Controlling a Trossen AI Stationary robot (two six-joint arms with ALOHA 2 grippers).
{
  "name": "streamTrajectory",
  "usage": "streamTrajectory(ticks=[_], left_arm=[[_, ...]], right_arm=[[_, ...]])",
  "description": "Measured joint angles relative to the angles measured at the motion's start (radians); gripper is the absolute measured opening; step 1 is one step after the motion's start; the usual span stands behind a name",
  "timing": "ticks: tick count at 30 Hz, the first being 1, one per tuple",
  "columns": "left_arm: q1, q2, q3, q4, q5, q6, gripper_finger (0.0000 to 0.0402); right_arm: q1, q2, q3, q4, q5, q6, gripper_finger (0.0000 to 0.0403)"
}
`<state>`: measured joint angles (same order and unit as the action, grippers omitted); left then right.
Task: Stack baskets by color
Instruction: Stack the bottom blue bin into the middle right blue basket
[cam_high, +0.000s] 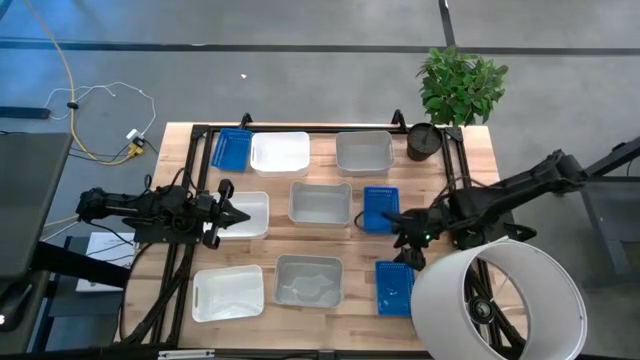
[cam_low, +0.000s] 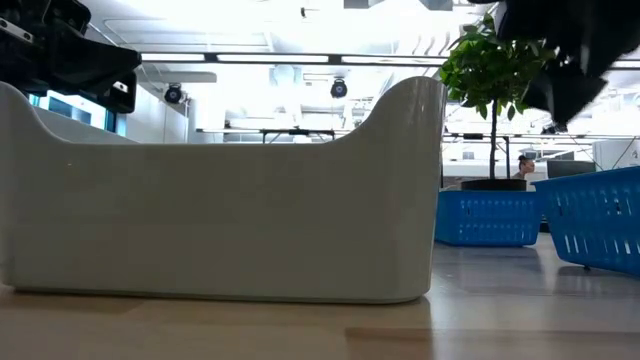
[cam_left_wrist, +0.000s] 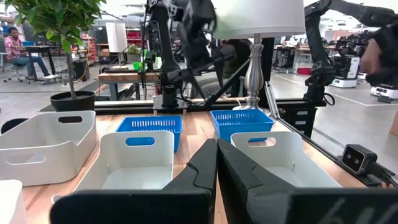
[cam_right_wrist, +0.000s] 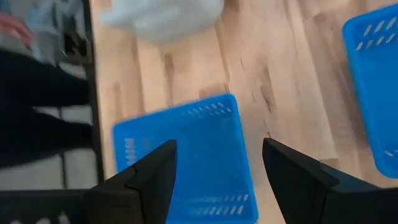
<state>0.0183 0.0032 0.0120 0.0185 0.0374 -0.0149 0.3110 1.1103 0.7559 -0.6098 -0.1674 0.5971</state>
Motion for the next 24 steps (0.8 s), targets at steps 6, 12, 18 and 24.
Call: streamTrajectory(ticks=[6, 12, 18, 24], left_arm=[[0.0, 0.0, 0.0, 0.0, 0.0, 0.0, 0.0], [0.0, 0.0, 0.0, 0.0, 0.0, 0.0, 0.0], [0.0, 0.0, 0.0, 0.0, 0.0, 0.0, 0.0], [0.0, 0.0, 0.0, 0.0, 0.0, 0.0, 0.0]], right_arm=[[0.021, 0.089, 0.0, 0.019, 0.054, -0.09, 0.0224], [0.051, 0.167, 0.0, 0.014, 0.063, -0.133, 0.0224], [0.065, 0.241, 0.0, 0.017, 0.16, -0.157, 0.0224], [0.065, 0.287, 0.0, 0.035, 0.131, -0.154, 0.0224]])
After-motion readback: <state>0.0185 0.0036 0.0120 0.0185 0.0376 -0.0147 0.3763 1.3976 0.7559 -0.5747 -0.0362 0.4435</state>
